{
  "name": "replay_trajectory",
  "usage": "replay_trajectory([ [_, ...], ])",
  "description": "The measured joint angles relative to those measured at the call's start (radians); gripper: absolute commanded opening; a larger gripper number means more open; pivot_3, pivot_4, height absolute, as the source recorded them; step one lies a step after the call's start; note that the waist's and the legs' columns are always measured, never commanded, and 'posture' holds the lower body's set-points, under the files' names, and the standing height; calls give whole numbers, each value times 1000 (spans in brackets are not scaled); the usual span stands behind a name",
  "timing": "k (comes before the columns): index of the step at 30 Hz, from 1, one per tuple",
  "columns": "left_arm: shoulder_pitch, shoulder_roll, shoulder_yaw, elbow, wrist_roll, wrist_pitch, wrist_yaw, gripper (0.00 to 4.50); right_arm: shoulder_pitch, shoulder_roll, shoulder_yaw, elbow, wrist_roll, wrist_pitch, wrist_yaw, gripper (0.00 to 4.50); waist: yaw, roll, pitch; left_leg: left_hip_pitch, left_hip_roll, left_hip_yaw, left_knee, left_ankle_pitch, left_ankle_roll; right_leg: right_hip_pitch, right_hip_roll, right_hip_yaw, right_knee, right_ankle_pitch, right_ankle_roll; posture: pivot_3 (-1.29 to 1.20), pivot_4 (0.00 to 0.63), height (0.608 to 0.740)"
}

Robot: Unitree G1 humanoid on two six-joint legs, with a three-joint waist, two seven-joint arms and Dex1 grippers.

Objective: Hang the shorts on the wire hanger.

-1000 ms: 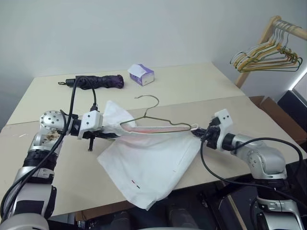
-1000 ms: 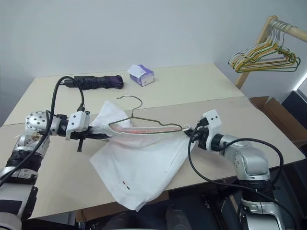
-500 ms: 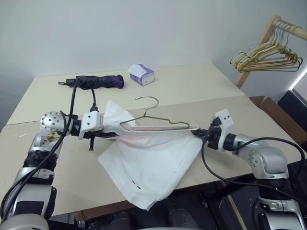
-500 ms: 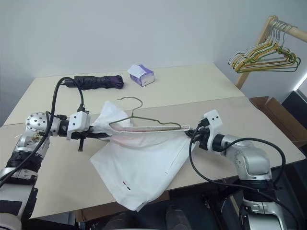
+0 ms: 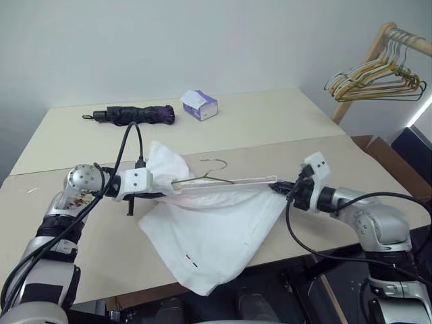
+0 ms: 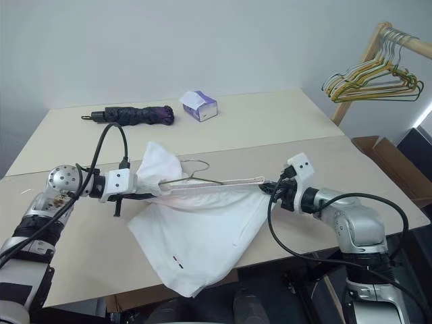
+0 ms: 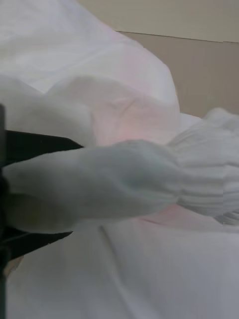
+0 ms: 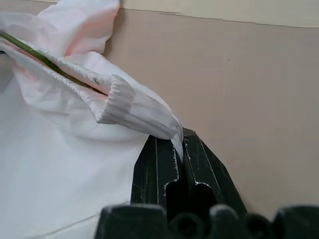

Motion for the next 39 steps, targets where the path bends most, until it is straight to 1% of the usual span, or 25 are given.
replay_trajectory([
  [4, -21, -25, -6, 2, 9, 35, 15, 0, -1, -4, 37, -86, -2, -15, 2, 49, 0, 0, 0, 0, 0, 0, 0, 0, 0, 0, 0, 0, 0, 0, 0, -129, 0, 740],
  [7, -44, -60, -4, 3, 6, 89, 40, 0, -5, -12, 75, -147, -14, -32, 9, 720, 1, 0, 0, 0, 0, 0, 0, 0, 0, 0, 0, 0, 0, 0, 0, -133, 0, 740],
  [12, -73, -91, 15, 3, -11, 151, 59, 0, -5, -20, 117, -188, -39, -61, 24, 2438, -1, 0, 0, 0, 0, 0, 0, 0, 0, 0, 0, 0, 0, 0, 0, -129, 0, 740],
  [16, -102, -98, 16, 3, -11, 152, 78, 0, -5, -60, 133, -190, -59, -78, 48, 3863, -1, 0, 0, 0, 0, 0, 0, 0, 0, 0, 0, 0, 0, 0, 0, -124, 0, 740],
  [17, -109, -101, 16, 2, -11, 152, 78, 0, -5, -82, 134, -188, -63, -86, 63, 4234, -1, 0, 0, 0, 0, 0, 0, 0, 0, 0, 0, 0, 0, 0, 0, -124, 0, 740],
  [18, -112, -101, 16, 0, -13, 151, 74, 0, -13, -118, 133, -181, -65, -93, 85, 4470, 0, 0, 0, 0, -1, 0, 0, 0, 0, 0, 0, 0, 0, 0, 0, -123, 0, 740],
  [19, -115, -101, 17, 0, -16, 150, 67, 0, -35, -152, 126, -167, -61, -93, 110, 4470, 0, 0, 0, 0, -1, 1, 0, 0, 0, 0, 0, 0, 0, 0, 0, -123, 0, 740],
  [21, -123, -101, 17, 0, -28, 146, 46, 0, -101, -218, 72, -134, -46, -96, 157, 4470, 0, 0, 0, 0, -1, 1, 0, 0, 0, 0, -1, 0, -1, 0, 0, -124, 0, 740],
  [23, -141, -101, 17, 0, -35, 142, 24, 0, -189, -282, 26, -96, -37, -113, 207, 4470, 0, 0, 0, 0, 0, 1, 0, 0, 0, 0, 0, 0, -1, 0, 0, -127, 0, 740],
  [24, -155, -99, 17, 2, -37, 139, 12, 0, -236, -313, 26, -65, -40, -136, 239, 4470, -1, 0, 0, 0, 0, 1, 0, 0, 0, 0, 0, 0, -1, 0, 0, -132, 0, 740],
  [25, -172, -99, 17, 5, -40, 132, 1, 0, -288, -337, 36, -26, -53, -159, 275, 4470, -2, 0, 0, 0, 0, 1, 0, 0, 0, -1, 0, 0, -1, 0, 0, -132, 0, 740],
  [28, -237, -110, 16, 16, -45, 111, -20, 0, -443, -379, 138, 109, -136, -243, 394, 4470, -6, 0, 0, 0, 0, 2, 0, 0, 0, 0, 0, 0, -1, 0, 0, -134, 0, 740],
  [31, -268, -136, 16, 34, -46, 103, -30, 0, -517, -374, 294, 233, -248, -347, 515, 4470, -8, 0, 0, 0, 0, 2, 0, 0, 0, -1, 0, 1, -1, 0, 0, -128, 0, 740],
  [33, -270, -149, 15, 46, -47, 101, -45, 0, -565, -335, 375, 329, -313, -385, 563, 4470, -14, 0, 0, -1, 0, 3, 0, 0, 0, -2, 0, 1, 0, 0, 0, -126, 0, 740],
  [35, -270, -162, 12, 48, -46, 99, -59, 0, -610, -293, 430, 412, -368, -423, 592, 4470, -21, 0, 0, -1, 0, 2, 0, 0, 0, -3, 0, 1, 0, 0, 0, -117, 0, 740],
  [38, -271, -169, 12, 49, -46, 97, -68, 0, -663, -228, 464, 498, -433, -453, 599, 3861, -27, 1, 0, -2, 0, 1, 0, 0, 0, -3, 0, 1, 1, 0, 0, -115, 0, 740],
  [39, -271, -169, 12, 49, -46, 97, -70, 0, -672, -209, 466, 518, -445, -456, 601, 3512, -28, 1, 0, -2, 0, 1, 0, 0, 0, -3, 0, 1, 1, 0, 0, -111, 0, 740],
])
